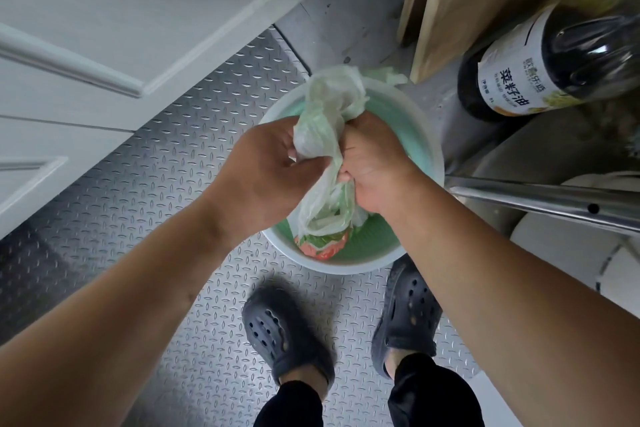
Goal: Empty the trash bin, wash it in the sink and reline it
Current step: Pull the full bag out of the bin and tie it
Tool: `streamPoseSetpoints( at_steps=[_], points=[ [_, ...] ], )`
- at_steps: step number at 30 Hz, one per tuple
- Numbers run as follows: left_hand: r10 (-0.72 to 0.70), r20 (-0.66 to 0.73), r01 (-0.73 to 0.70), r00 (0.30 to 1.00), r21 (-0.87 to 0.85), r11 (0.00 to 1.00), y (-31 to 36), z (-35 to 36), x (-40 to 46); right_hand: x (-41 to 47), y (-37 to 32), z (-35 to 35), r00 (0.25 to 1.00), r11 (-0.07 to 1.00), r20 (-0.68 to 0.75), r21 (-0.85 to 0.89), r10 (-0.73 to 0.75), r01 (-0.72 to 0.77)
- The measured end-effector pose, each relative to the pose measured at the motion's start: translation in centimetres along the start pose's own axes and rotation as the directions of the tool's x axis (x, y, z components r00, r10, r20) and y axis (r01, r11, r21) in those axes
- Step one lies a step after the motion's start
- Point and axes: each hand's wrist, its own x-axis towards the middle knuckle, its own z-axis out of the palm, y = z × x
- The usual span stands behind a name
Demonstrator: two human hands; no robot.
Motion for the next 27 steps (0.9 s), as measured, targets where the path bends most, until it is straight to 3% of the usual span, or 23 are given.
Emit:
streamPoseSetpoints(
  at_steps=[4, 9, 12, 14, 16, 19, 21, 23, 24, 25, 27],
  points=[
    [0.077, -0.043, -0.073, 0.996, 0.103, 0.992, 1.3, -0.1, -0.2, 0.2, -0.3, -0.3, 0.994, 0.968, 0.075, -0.245, 0.084, -0.064],
    [0.113, -0.068, -0.098, 0.991, 0.188, 0.977, 2.8, -0.4, 1.2, -0.1, -0.9, -0.5, 0.982, 0.912, 0.191, -0.405, 0.012, 0.067],
    [0.022, -0.129, 0.001, 0.991, 0.175, 0.985, 2.8, -0.7, 2.4, 0.0, -0.8, -0.8, 0.956, 0.955, 0.215, -0.261, 0.200, -0.141],
    [-0.031, -0.198, 0.062, 0.980, 0.151, 0.987, 2.7, -0.9, 3.1, 0.1, -0.6, -1.2, 0.894, 0.954, 0.349, 0.004, 0.280, -0.300],
    [-0.063, -0.236, 0.100, 0.970, 0.145, 0.984, 2.7, -1.0, 3.4, 0.2, -0.3, -1.9, 0.825, 0.917, 0.495, 0.125, 0.273, -0.379],
    [-0.082, -0.227, 0.114, 0.971, 0.133, 0.984, 2.8, -1.3, 3.6, -0.3, -0.3, -3.1, 0.728, 0.913, 0.638, 0.092, 0.253, -0.398],
    [-0.088, -0.174, 0.112, 0.981, 0.129, 0.985, 3.0, -1.5, 3.6, -0.8, -0.4, -3.3, 0.688, 0.945, 0.673, -0.051, 0.272, -0.324],
    [-0.078, -0.099, 0.092, 0.992, 0.143, 0.985, 3.5, -1.4, 3.5, -0.9, -0.3, -2.9, 0.740, 0.918, 0.582, -0.379, 0.337, -0.120],
    [-0.065, -0.058, 0.073, 0.996, 0.152, 0.986, 3.8, -1.2, 3.5, -0.8, -0.1, -2.4, 0.809, 0.847, 0.490, -0.531, 0.324, -0.018],
    [-0.048, -0.023, 0.051, 0.999, 0.161, 0.986, 4.1, -0.9, 3.6, -0.6, 0.2, -1.7, 0.874, 0.783, 0.404, -0.621, 0.270, 0.045],
    [-0.021, 0.035, 0.014, 0.999, 0.191, 0.981, 4.9, -0.4, 3.9, -0.2, 0.7, -0.6, 0.944, 0.752, 0.299, -0.652, 0.140, 0.095]
  ],
)
